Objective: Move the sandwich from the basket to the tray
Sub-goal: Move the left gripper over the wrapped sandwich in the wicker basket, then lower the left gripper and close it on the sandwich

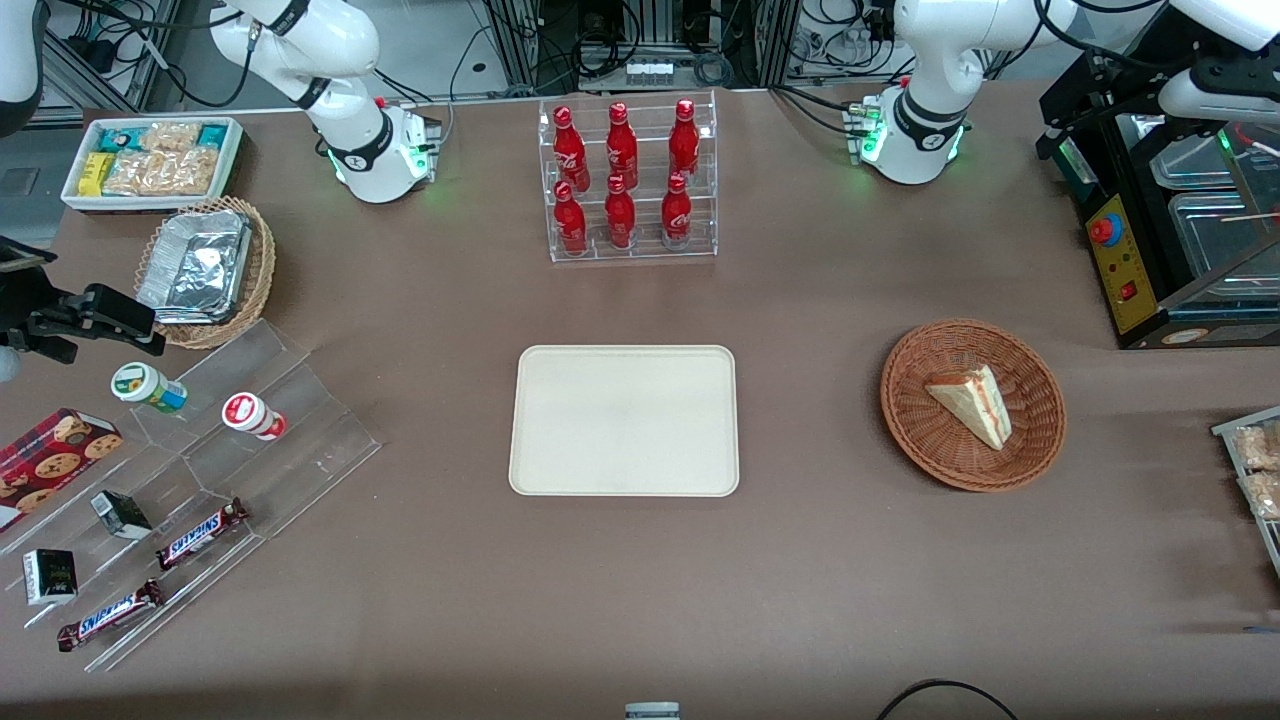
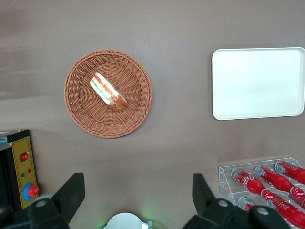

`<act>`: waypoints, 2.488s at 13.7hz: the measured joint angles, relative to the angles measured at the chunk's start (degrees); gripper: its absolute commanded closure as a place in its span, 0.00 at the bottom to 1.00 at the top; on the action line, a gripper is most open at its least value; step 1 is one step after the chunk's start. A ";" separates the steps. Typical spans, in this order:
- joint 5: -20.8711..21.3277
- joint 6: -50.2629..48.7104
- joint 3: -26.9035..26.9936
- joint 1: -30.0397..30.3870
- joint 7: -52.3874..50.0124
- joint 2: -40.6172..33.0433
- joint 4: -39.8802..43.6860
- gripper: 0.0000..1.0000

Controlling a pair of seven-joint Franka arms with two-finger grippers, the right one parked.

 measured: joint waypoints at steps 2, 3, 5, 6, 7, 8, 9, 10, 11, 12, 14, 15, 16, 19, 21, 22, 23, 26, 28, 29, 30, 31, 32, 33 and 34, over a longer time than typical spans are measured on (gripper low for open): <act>0.00 -0.10 0.31 0.19 0.05 0.22 0.06 0.00; 0.00 -0.18 0.49 0.47 0.06 0.50 0.07 0.00; 0.73 -0.29 0.64 1.67 -0.13 1.81 0.00 0.00; 1.98 -0.29 0.73 2.74 -0.56 3.02 -0.07 0.00; 2.94 -0.20 0.89 3.67 -1.61 4.65 -0.13 0.00; 3.41 0.32 0.99 4.38 -3.69 6.63 -0.30 0.00; 3.71 1.95 1.07 4.82 -6.78 8.68 -1.00 0.00; 3.88 4.99 1.08 5.08 -10.68 10.43 -2.78 0.00; 3.94 9.14 1.09 5.15 -15.37 11.73 -5.71 0.00; 3.97 13.77 1.08 5.18 -20.41 12.73 -9.32 0.00; 3.99 22.82 1.09 5.39 -27.76 14.14 -16.65 0.00; 3.98 27.31 1.14 6.17 -30.25 14.45 -19.89 0.00; 3.98 31.72 1.20 7.27 -31.98 14.55 -22.95 0.00; 3.94 41.64 1.36 8.52 -35.65 15.45 -30.13 0.00; 3.94 46.81 1.10 8.36 -37.83 17.36 -32.92 0.00; 3.94 50.45 0.95 8.24 -38.61 18.32 -34.67 0.00; 3.94 54.44 0.84 8.15 -39.15 19.27 -36.77 0.00; 3.94 61.75 0.69 7.31 -41.23 21.78 -40.15 0.00; 3.94 64.39 0.59 5.81 -42.16 23.64 -40.50 0.00; 3.94 65.47 0.58 5.16 -42.48 24.58 -40.50 0.00; 3.94 66.65 0.55 4.65 -42.69 25.50 -40.50 0.00; 3.94 67.72 0.55 4.29 -42.74 26.34 -40.50 0.00; 3.95 68.70 0.55 3.99 -42.74 27.16 -40.50 0.01; 3.95 69.42 0.55 3.86 -42.74 27.84 -40.49 0.04; 3.95 69.83 0.58 3.89 -42.74 28.27 -40.48 0.07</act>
